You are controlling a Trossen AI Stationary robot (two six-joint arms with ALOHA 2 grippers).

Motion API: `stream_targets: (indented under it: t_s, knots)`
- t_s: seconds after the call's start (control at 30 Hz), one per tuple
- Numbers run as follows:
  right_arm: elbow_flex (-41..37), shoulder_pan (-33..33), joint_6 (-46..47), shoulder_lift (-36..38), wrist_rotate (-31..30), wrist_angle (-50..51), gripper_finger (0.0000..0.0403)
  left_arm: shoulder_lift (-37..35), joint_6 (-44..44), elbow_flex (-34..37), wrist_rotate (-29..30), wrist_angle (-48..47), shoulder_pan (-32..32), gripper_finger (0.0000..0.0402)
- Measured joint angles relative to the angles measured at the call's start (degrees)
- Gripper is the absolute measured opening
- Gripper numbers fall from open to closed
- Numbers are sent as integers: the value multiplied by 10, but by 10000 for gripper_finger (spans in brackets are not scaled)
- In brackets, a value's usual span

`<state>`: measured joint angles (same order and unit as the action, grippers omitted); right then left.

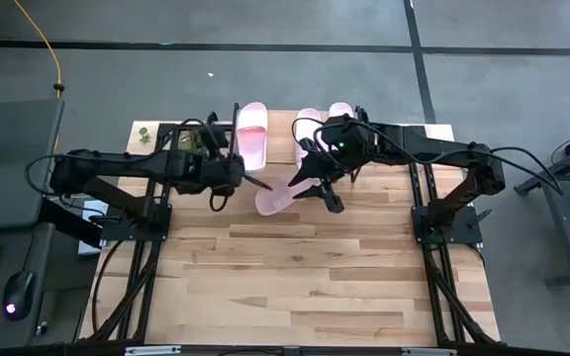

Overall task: Pick and place slides into the shelf
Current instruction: Put the pink slide on the shelf

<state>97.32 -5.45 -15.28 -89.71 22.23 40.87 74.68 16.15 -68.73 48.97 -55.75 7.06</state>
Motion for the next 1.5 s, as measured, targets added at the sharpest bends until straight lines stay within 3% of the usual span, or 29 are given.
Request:
stream_targets:
  t_s: [0.17, 0.3, 0.6, 0.83, 1.0, 1.33, 1.5]
  knots:
    - [-12, 0, 24, 1, -2, -4, 142, 1, -26, 0, -29, 4, -69, 271]
    - [-43, 3, 39, 0, -4, -4, 142, 13, -48, 0, -9, 5, -127, 263]
    - [-146, 31, 81, 1, -30, -74, 142, 32, -80, 12, 21, 10, -209, 194]
    - [-192, 63, 112, 1, -36, -154, 142, 47, -80, 98, 22, 22, -209, 174]
    - [-206, 91, 121, 1, -90, -189, 142, 57, -56, 148, 38, 113, -210, 183]
    - [-207, 131, 129, 2, -190, -198, 142, 77, 40, 163, 46, 274, -209, 193]
    - [-207, 144, 134, 2, -233, -206, 142, 97, 75, 162, 22, 337, -191, 194]
